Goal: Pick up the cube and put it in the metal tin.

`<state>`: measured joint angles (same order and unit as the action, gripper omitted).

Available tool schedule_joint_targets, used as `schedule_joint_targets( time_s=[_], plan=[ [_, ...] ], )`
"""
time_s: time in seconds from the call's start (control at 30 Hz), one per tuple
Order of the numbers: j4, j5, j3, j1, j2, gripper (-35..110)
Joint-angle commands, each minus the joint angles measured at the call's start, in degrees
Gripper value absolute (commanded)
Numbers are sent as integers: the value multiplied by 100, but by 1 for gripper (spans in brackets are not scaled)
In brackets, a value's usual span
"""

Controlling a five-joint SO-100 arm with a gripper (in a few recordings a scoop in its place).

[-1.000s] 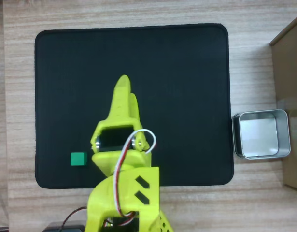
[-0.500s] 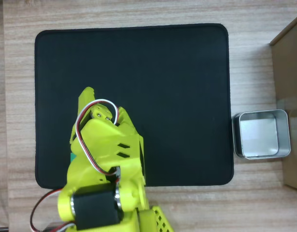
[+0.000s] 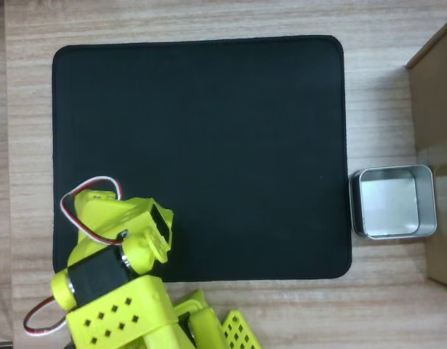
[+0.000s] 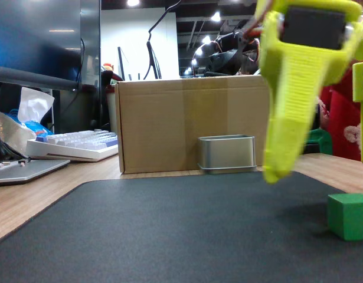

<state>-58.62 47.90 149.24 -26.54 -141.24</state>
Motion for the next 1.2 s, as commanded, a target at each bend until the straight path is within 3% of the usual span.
schedule_joint_targets(
  time_s=[0.0,0.63,1.17],
  plan=[
    [53,62,53,-123,18,35],
    [149,264,598,-598,387,31],
    [-809,457,308,-677,-105,31]
  ],
)
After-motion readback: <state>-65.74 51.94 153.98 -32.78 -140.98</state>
